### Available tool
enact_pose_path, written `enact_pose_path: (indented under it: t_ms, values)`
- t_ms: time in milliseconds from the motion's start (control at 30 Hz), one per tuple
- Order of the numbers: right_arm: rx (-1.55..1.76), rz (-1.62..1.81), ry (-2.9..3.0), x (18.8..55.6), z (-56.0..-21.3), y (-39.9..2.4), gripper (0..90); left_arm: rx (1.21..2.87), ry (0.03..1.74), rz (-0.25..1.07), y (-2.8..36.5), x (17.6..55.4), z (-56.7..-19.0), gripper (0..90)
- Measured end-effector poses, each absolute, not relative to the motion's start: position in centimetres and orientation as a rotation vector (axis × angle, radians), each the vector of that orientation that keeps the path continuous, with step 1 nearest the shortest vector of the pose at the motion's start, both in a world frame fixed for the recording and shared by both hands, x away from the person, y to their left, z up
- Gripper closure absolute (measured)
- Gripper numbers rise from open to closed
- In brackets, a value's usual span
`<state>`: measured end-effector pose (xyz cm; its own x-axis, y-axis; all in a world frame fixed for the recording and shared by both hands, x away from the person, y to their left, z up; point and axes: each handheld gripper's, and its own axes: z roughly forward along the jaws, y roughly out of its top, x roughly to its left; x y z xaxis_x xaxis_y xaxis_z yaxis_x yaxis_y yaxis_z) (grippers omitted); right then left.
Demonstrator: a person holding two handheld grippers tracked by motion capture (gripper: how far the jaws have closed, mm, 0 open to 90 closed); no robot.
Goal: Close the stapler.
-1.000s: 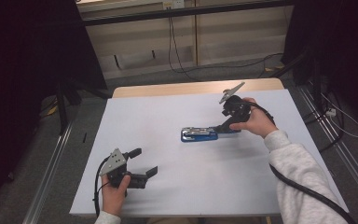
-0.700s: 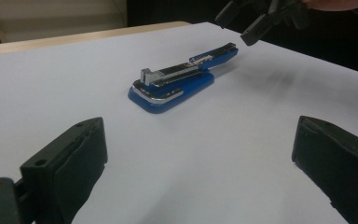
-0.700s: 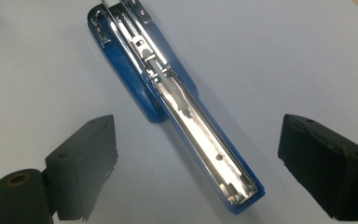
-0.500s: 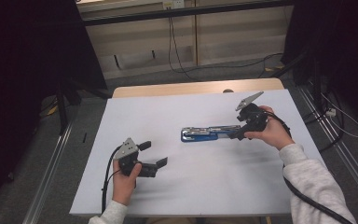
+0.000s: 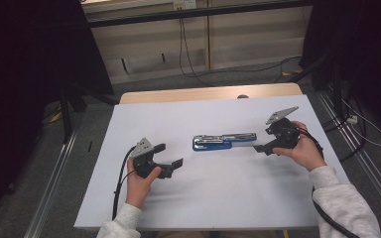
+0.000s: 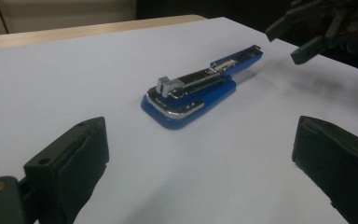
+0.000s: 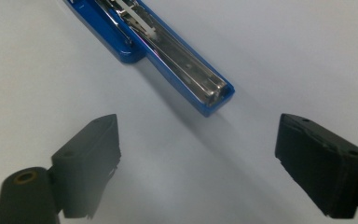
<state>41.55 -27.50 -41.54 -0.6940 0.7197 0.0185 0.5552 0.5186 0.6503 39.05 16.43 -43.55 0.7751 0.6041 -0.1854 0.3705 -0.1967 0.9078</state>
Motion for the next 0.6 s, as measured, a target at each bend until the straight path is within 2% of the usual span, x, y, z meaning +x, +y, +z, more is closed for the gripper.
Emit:
enact_pose_path:
  t_ms: [100,233,267,300,333,400,433,533,600]
  values:
    - [1.138,0.926,2.469,41.1,-42.2,-28.4,26.0,1.831,0.779,0.25,15.9,39.6,-43.7,6.6]
    - [1.186,0.923,2.446,41.0,-42.6,-29.1,36.1,1.852,0.814,0.256,15.3,40.3,-43.8,17.3]
    - [1.204,0.911,2.43,40.9,-42.9,-29.4,49.3,1.851,0.829,0.261,15.2,40.5,-44.0,28.8]
    - [1.204,0.911,2.43,40.9,-42.9,-29.4,49.3,1.854,0.846,0.261,15.1,40.6,-44.1,28.8]
    - [1.204,0.907,2.431,40.9,-42.9,-29.4,55.5,1.87,0.869,0.26,15.0,40.9,-44.2,39.9]
    - [1.218,0.895,2.417,40.9,-43.1,-29.5,70.6,1.919,0.89,0.282,14.7,41.3,-44.3,53.5]
    - [1.224,0.896,2.412,41.0,-43.3,-29.5,76.3,1.927,0.901,0.296,14.5,41.5,-44.4,64.1]
    - [1.239,0.894,2.412,41.2,-43.6,-29.2,84.5,1.912,0.938,0.285,13.9,42.3,-44.6,80.4]
    - [1.241,0.894,2.415,41.4,-43.9,-28.8,88.1,1.936,0.943,0.293,13.5,42.9,-44.8,86.8]
